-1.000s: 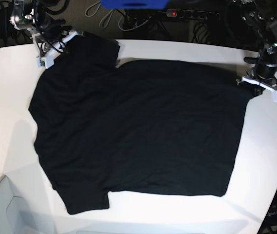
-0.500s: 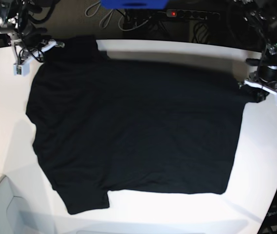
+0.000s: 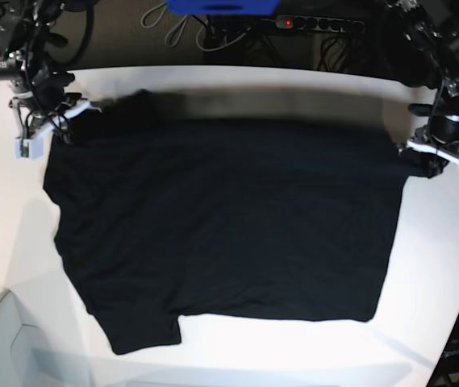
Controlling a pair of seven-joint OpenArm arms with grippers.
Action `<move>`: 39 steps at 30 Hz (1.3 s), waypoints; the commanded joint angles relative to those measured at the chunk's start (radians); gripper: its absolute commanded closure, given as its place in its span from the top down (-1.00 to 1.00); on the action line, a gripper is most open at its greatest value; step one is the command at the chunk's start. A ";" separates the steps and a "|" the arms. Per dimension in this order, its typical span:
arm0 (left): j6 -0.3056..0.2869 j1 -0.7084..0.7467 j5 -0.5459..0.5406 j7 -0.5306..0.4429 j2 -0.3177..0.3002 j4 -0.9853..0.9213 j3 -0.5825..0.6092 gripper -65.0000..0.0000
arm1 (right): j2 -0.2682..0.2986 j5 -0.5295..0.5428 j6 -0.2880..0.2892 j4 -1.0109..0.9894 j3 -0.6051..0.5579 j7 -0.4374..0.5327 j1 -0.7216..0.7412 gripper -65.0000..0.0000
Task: Layout the t-shirt on the table in an organized manner, then fold the t-shirt properly
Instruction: 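Tug the shirt edge outward with both grippers to smooth it, then grasp the shirt edge corners with both grippers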
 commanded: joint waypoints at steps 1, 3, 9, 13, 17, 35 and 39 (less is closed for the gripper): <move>0.001 -0.019 -0.008 -0.026 -0.012 -0.001 0.000 -1.00 | 0.011 0.011 0.005 0.013 0.003 0.008 0.024 -1.00; 0.002 -0.039 -0.008 -0.026 -0.012 -0.022 0.002 -1.00 | 0.012 0.009 0.005 0.013 0.003 -0.020 0.059 -1.00; 0.002 -0.119 -0.006 -0.026 -0.013 -0.083 0.003 -1.00 | 0.014 0.009 0.005 0.006 0.001 -0.075 0.159 -1.00; 0.002 -0.189 -0.006 -0.026 -0.019 -0.155 0.003 -1.00 | 0.014 0.009 0.005 -0.057 0.001 -0.075 0.219 -1.00; 0.002 -0.252 -0.006 -0.026 -0.019 -0.203 0.003 -1.00 | 0.023 0.009 0.005 -0.154 0.001 -0.067 0.279 -1.00; 0.002 -0.450 -0.008 -0.037 -0.090 -0.519 0.103 -0.99 | 0.083 0.008 0.005 -0.447 -0.097 0.072 0.478 -1.00; 0.002 -0.472 -0.006 -0.037 -0.090 -0.521 0.106 -0.99 | 0.100 0.008 0.005 -0.502 -0.102 0.112 0.498 -1.00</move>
